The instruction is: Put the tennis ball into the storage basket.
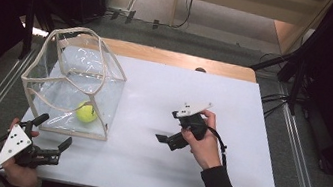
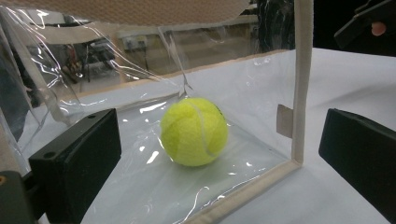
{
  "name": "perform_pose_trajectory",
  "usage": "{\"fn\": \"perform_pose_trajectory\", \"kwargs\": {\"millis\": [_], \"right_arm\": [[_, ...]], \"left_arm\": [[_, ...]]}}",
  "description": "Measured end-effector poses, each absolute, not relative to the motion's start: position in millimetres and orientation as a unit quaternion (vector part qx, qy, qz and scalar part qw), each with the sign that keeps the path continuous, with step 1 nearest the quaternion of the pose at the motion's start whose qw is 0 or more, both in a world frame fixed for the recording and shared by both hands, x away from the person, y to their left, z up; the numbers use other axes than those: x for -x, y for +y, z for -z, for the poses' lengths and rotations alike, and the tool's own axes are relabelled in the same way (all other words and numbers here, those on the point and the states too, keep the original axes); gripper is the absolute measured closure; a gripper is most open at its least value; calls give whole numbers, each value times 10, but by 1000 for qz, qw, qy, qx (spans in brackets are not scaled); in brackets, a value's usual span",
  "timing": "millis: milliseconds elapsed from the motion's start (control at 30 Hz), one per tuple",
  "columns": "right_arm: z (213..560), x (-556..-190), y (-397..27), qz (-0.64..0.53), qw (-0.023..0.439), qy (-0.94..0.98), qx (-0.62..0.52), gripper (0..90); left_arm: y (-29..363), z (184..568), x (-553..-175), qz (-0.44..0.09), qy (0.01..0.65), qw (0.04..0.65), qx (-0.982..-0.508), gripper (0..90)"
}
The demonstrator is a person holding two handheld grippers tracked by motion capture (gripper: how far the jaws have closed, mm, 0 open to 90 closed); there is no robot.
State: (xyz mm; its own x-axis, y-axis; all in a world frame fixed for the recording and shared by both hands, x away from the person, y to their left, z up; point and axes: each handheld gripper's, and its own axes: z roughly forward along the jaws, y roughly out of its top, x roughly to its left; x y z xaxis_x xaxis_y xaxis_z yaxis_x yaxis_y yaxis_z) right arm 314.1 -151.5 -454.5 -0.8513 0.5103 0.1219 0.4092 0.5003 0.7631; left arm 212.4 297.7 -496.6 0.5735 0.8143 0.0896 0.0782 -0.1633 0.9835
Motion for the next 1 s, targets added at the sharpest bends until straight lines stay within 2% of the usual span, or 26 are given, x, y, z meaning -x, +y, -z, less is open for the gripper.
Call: {"fn": "perform_pose_trajectory", "kwargs": {"millis": [1000], "right_arm": [[4867, -2809, -2388, -450, 112, 823, -327, 0]], "left_arm": [[2974, 4971, -2127, -329, 323, 557, -691, 0]]}}
